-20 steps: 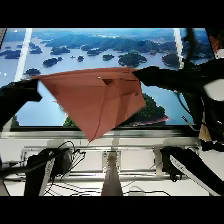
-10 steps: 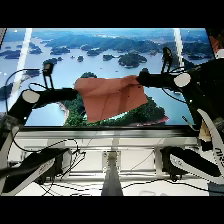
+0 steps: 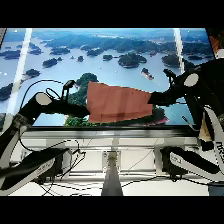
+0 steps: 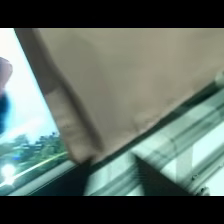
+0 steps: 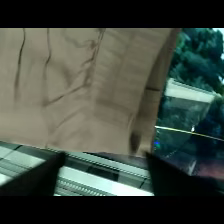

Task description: Fold the clothes and pants, and hang the long-sleeved shirts on hangers.

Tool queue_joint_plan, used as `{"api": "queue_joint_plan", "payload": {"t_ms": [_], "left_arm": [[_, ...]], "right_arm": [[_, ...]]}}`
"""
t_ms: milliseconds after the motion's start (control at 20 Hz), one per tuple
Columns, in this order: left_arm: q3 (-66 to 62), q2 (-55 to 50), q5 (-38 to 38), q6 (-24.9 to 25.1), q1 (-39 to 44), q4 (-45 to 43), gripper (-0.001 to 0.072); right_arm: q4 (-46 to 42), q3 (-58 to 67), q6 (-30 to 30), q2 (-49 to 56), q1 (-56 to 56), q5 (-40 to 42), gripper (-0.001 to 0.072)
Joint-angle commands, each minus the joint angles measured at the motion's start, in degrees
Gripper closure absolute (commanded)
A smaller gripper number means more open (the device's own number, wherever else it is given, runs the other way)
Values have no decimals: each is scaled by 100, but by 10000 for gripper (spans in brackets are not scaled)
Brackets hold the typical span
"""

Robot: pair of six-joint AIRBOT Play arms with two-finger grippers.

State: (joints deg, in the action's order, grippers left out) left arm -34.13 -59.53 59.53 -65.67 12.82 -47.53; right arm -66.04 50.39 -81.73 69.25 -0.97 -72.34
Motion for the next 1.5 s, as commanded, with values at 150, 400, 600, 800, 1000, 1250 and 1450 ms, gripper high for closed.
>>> {"api": "queue_joint_plan", "payload": {"t_ms": [150,400,600,800,1000,1250,1450], "left_arm": [[81,-9,-1117,-37,892,92,13],[79,-9,-1414,-37,922,87,14],[79,-9,-1416,-37,922,90,15],[79,-9,-1419,-39,922,90,16],[79,-9,-1419,-39,922,92,17],[79,-9,-1458,-39,922,90,17],[79,-9,-1565,-39,922,90,17]], "right_arm": [[-352,-92,-319,9,-48,1032,66],[-581,212,-905,170,-621,1436,67],[-249,321,-133,540,-1488,461,83],[1224,-546,1104,962,-1408,376,84],[2402,-802,1390,1189,-1141,1292,84],[2671,-802,1390,1572,-671,1456,91],[2791,-800,1552,1622,-164,1657,402]]}}
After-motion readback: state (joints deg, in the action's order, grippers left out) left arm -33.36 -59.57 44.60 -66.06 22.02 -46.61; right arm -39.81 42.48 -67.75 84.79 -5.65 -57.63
